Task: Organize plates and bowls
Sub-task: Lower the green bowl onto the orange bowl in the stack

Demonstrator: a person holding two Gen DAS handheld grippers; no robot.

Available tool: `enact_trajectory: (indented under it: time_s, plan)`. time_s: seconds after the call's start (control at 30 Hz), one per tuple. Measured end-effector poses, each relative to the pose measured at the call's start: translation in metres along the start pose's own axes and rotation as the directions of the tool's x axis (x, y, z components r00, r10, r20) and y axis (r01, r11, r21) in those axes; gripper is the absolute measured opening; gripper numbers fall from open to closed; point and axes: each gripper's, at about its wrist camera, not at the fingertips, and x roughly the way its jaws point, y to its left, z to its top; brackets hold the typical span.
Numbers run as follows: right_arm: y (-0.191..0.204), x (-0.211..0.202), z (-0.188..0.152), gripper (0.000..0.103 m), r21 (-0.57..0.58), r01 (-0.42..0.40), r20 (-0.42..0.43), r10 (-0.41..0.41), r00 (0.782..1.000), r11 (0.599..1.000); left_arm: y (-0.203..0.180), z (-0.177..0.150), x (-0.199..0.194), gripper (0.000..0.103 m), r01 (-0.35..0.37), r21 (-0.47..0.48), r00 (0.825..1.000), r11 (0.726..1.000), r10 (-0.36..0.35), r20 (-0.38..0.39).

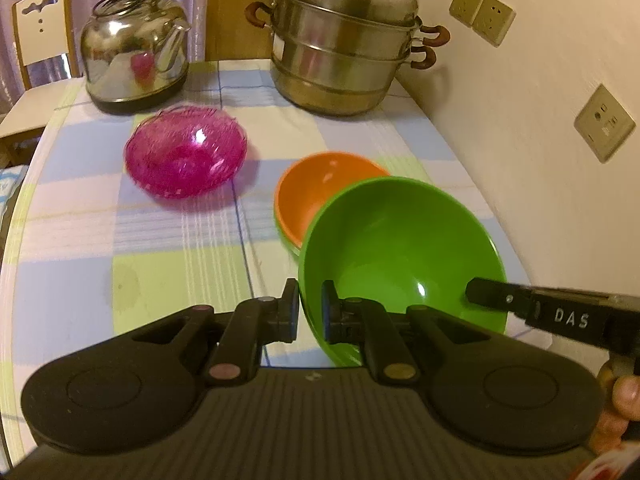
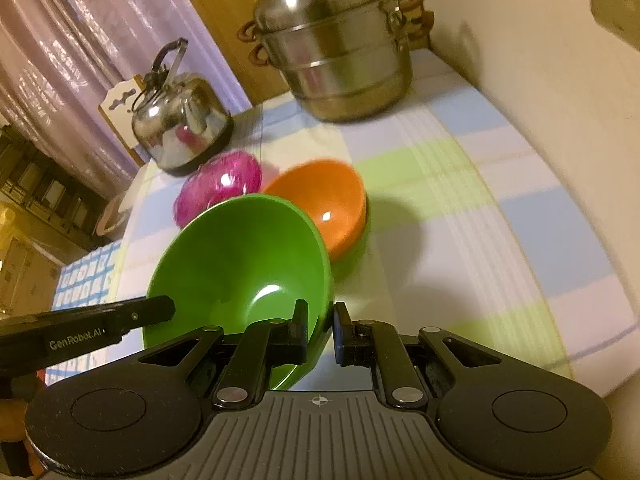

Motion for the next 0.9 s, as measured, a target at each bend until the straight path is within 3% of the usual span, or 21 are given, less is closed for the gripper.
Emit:
enact_trajectory:
  time_s: [0.43,0.9]
  plan:
    - [-0.015,0.055,0.099,0.012,-0.028,0.027,-0.012,-0.028,1.000,0.999,0.000,0.071,0.074,0.009,-0.018,-0.003,0.998,1.000,0.018,-0.062]
    - [-0.031,0.117,0.107,0.012,-0.039,0.028,-0.109,-0.032,0.994,0.999,0.017,0.072,0.121,0.009,-0.044,-0.009,0.992,0.999,0.043,-0.120]
